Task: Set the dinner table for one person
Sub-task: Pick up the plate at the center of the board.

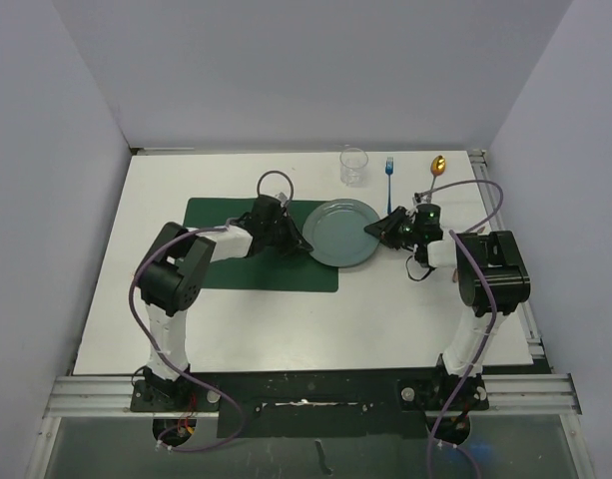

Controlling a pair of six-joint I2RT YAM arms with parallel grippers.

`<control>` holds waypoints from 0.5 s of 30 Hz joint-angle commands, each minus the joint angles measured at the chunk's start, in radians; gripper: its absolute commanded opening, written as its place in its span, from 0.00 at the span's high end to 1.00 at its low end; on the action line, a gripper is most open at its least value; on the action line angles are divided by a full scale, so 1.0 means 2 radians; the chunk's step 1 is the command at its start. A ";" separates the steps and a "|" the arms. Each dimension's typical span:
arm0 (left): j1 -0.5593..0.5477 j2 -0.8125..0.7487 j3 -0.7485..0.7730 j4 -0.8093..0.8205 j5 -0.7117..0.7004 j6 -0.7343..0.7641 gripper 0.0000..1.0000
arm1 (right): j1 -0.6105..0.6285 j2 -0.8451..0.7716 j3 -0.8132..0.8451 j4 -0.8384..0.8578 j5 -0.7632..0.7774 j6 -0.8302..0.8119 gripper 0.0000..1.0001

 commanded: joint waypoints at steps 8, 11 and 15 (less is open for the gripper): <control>-0.044 -0.111 0.005 -0.019 -0.004 0.093 1.00 | 0.119 -0.062 0.057 -0.112 -0.023 -0.060 1.00; -0.044 -0.126 0.003 -0.028 -0.012 0.098 1.00 | 0.125 -0.061 0.062 -0.113 -0.030 -0.060 1.00; -0.044 -0.145 -0.006 -0.033 -0.024 0.101 1.00 | 0.130 -0.056 0.059 -0.101 -0.034 -0.053 1.00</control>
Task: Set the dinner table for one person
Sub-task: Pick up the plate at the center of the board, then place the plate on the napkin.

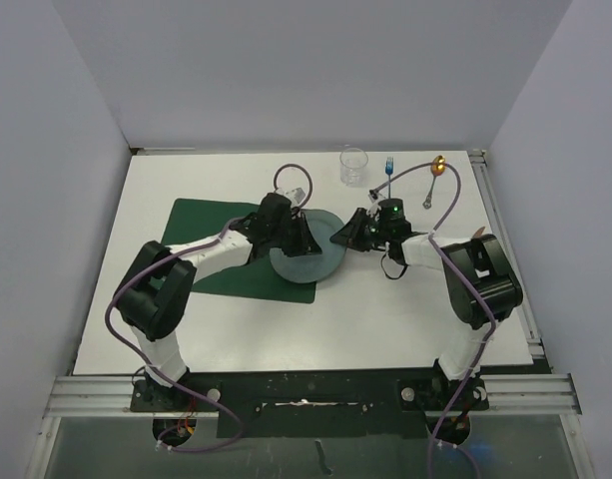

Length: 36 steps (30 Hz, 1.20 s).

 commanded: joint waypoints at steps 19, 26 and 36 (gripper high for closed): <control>0.009 -0.078 -0.005 0.026 -0.011 0.020 1.00 | 0.021 0.085 -0.057 0.339 -0.157 0.211 1.00; 0.025 -0.124 -0.027 0.026 -0.015 0.016 1.00 | 0.033 0.102 -0.037 0.376 -0.164 0.241 1.00; 0.054 -0.198 -0.053 0.006 -0.020 0.021 1.00 | 0.073 0.122 0.069 0.305 -0.164 0.214 1.00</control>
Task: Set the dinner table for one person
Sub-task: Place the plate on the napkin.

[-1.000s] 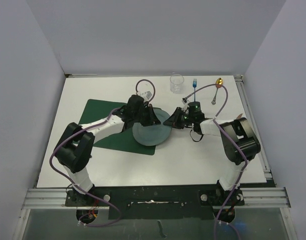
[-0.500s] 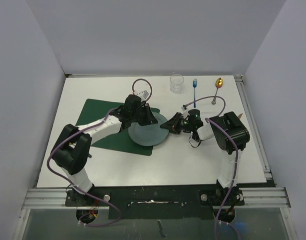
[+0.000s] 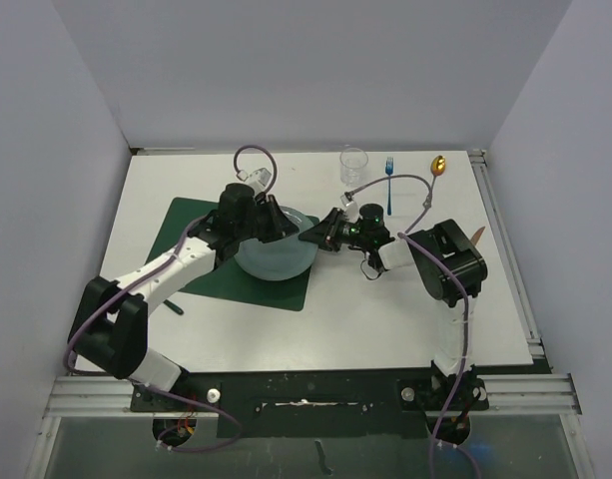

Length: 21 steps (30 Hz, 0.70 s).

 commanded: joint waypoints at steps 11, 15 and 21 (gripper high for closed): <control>0.071 -0.184 -0.023 -0.105 -0.040 0.042 1.00 | 0.066 0.069 0.171 -0.029 -0.033 -0.015 1.00; 0.094 -0.219 -0.023 -0.137 -0.049 0.053 1.00 | 0.084 0.096 0.204 -0.038 -0.035 -0.013 1.00; 0.108 -0.243 -0.032 -0.148 -0.042 0.055 1.00 | 0.103 0.129 0.254 -0.048 -0.038 -0.008 1.00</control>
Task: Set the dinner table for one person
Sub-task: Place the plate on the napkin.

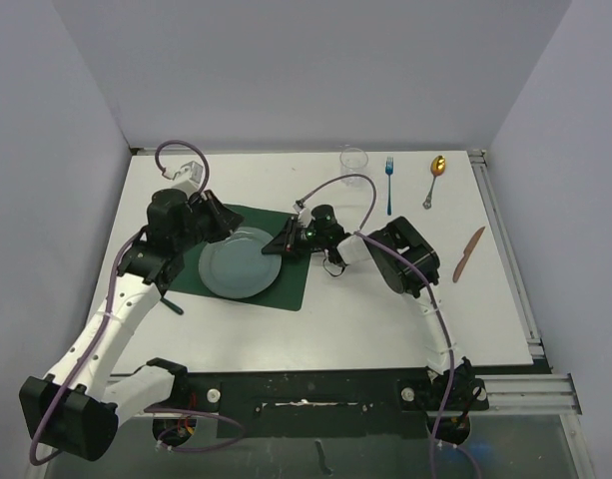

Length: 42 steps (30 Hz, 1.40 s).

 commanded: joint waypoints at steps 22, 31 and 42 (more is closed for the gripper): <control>0.024 -0.039 -0.022 -0.021 0.003 0.020 1.00 | 0.035 0.042 0.122 0.026 0.004 0.009 1.00; 0.030 -0.047 -0.020 -0.031 0.002 0.027 1.00 | 0.044 0.053 0.135 0.000 0.008 -0.009 1.00; 0.031 -0.040 -0.039 0.000 0.029 0.012 1.00 | 0.042 -0.034 0.114 -0.160 0.057 -0.148 0.70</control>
